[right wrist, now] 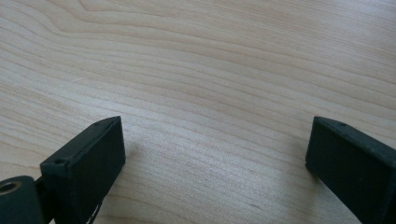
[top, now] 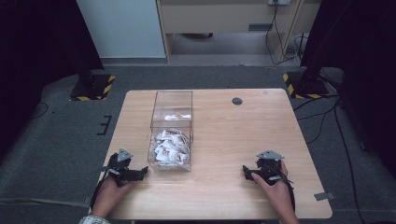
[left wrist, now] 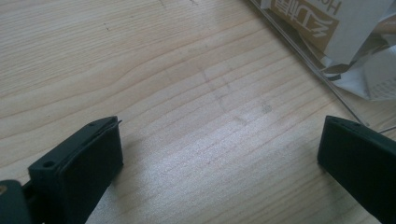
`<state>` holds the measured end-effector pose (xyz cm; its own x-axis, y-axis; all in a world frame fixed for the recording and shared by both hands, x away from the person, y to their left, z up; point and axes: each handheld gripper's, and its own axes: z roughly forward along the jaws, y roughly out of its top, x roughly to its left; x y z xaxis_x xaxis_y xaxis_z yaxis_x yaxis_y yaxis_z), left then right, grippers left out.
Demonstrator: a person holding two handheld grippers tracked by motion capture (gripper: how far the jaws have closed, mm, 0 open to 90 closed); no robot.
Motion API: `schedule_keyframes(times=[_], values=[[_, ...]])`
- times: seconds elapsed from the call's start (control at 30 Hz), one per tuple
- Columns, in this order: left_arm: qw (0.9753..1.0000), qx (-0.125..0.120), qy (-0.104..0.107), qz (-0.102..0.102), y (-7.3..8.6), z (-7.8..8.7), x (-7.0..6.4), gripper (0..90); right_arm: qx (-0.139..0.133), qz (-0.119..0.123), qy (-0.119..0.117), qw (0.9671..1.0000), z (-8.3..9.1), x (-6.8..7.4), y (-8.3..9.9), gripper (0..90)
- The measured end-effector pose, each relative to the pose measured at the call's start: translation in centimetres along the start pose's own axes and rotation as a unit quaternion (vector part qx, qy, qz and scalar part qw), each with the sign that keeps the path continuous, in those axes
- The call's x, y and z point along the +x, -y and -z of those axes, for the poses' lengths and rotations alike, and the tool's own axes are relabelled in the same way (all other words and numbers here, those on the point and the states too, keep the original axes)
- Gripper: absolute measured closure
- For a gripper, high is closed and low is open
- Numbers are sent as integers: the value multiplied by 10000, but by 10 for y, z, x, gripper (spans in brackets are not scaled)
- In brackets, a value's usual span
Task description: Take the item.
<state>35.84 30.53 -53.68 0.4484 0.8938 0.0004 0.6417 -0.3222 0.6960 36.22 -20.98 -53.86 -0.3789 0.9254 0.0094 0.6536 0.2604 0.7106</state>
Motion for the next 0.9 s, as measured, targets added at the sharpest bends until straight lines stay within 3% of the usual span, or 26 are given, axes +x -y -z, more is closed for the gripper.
schedule_keyframes(times=[0.47, 0.63, 0.9], values=[[10000, -10, 13, -10, 1, 0, 0, 0, -8, 15, -7, 10000, 0, 2, 0, 42], [10000, -2, 19, -19, 0, 0, 0, 0, 67, -52, -233, 9997, 3, 6, -6, 61], [10000, -2, 18, -20, 0, 0, 0, 0, 60, 154, -313, 9994, 10, 15, -14, 86]])
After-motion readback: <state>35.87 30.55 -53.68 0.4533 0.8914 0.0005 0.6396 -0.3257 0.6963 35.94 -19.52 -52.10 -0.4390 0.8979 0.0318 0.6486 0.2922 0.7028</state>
